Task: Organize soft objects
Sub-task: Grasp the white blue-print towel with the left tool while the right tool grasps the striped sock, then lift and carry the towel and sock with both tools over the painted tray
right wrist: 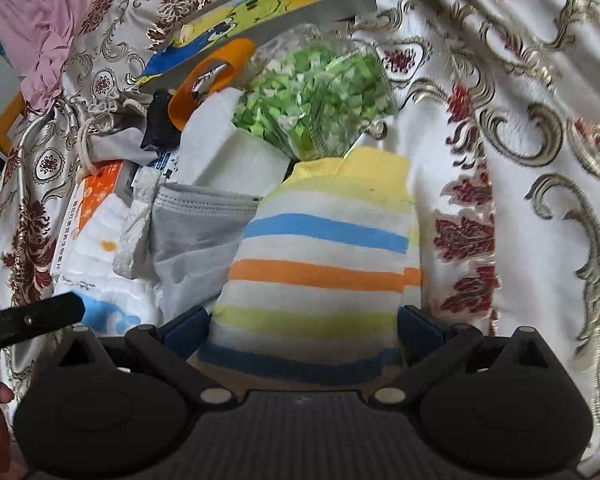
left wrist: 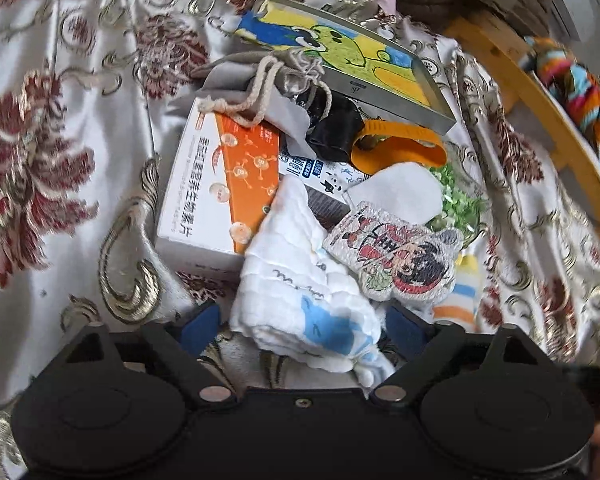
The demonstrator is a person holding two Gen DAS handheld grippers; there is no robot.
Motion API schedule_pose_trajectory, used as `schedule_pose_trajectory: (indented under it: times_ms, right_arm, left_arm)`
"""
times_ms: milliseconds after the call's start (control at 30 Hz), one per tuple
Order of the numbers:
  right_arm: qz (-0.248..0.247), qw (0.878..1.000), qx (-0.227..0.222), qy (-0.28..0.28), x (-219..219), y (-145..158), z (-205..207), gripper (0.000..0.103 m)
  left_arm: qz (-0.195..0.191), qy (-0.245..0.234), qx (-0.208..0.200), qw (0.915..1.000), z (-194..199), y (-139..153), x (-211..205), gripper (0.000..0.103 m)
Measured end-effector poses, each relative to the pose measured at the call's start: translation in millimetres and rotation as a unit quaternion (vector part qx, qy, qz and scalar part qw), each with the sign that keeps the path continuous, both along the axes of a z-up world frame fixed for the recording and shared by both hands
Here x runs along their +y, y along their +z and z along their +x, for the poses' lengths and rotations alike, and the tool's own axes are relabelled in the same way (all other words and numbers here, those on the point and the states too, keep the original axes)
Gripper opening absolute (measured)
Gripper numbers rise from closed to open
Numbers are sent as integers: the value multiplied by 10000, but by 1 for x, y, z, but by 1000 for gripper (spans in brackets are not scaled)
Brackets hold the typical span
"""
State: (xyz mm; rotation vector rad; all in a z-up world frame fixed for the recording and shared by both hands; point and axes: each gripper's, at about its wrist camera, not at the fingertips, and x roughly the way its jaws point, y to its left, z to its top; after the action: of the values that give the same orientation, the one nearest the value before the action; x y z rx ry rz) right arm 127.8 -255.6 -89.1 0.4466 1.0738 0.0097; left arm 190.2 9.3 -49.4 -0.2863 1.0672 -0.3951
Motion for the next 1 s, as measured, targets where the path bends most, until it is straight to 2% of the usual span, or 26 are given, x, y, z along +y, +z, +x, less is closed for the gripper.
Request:
schedule_pose_trajectory:
  times_ms: [133, 300, 367, 433, 533, 667, 800, 833, 900, 1000]
  right_arm:
    - [-88, 9998, 58, 139, 6, -2, 2, 101]
    - [-98, 9997, 37, 231, 13, -4, 0, 94]
    - [-58, 9998, 32, 200, 11, -3, -1, 94]
    - [35, 9999, 58, 116, 8, -4, -1, 94]
    - [103, 9999, 43, 35, 4, -6, -3, 91]
    - [110, 9999, 8, 3, 1, -5, -7, 81]
    - [398, 9992, 28, -71, -5, -6, -8, 82]
    - [426, 9990, 12, -111, -6, -6, -9, 79]
    - [488, 9988, -39, -102, -7, -4, -11, 57]
    - [570, 9983, -97, -7, -6, -1, -14, 40]
  left_arm:
    - [-256, 39, 282, 9993, 3, -8, 0, 69]
    - [-624, 312, 269, 9972, 11, -11, 4, 65]
    - [-787, 391, 307, 9957, 13, -13, 4, 59]
    - [-800, 391, 343, 9954, 14, -14, 3, 41]
    - [-776, 338, 349, 9958, 13, -15, 4, 23]
    - [-967, 262, 269, 9946, 11, -10, 7, 17]
    - [-1021, 142, 159, 9945, 7, -4, 5, 15]
    - [-1058, 105, 140, 9942, 5, -3, 5, 14]
    - [-1118, 13, 54, 9937, 3, 2, 5, 14]
    - [-1199, -109, -114, 9927, -2, 10, 3, 14]
